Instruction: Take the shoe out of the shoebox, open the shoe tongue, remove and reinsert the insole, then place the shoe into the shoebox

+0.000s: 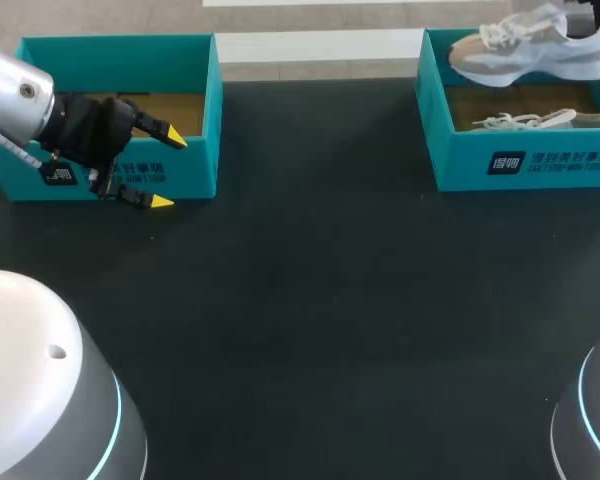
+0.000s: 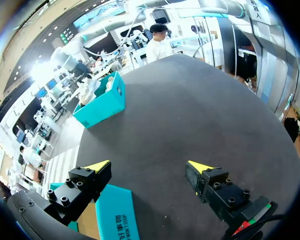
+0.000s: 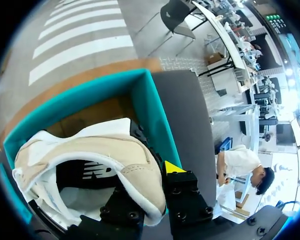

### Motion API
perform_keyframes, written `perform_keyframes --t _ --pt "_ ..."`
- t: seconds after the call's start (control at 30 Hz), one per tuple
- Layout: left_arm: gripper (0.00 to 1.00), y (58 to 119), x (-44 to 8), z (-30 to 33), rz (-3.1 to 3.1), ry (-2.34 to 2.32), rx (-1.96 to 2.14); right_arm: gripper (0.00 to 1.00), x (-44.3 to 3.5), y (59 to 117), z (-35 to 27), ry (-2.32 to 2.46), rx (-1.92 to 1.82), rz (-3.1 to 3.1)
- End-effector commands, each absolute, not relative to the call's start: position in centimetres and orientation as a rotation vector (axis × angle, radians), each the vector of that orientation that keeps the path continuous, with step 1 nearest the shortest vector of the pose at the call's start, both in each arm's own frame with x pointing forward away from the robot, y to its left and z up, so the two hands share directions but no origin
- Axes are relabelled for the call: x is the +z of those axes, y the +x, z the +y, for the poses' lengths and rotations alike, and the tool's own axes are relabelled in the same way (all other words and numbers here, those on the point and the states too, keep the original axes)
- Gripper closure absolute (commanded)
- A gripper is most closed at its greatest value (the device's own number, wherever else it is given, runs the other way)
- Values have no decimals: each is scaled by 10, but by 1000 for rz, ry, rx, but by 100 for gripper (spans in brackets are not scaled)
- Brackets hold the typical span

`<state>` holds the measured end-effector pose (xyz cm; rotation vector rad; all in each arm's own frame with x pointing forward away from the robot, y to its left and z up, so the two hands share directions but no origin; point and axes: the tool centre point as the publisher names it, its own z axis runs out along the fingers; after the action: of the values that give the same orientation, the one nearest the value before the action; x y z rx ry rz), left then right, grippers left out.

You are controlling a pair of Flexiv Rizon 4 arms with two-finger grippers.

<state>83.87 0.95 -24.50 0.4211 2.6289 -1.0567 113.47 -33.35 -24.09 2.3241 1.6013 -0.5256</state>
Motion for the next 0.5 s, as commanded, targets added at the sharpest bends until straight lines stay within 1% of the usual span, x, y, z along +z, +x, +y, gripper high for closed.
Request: perform_keyframes --t 0.03,0.5 --pt "0 838 -245 10 2631 421 -1053 100 -247 1127 -334 2209 -367 1584" --pt "0 838 -245 10 2631 421 -1053 100 -264 1142 -336 2153 -273 1593"
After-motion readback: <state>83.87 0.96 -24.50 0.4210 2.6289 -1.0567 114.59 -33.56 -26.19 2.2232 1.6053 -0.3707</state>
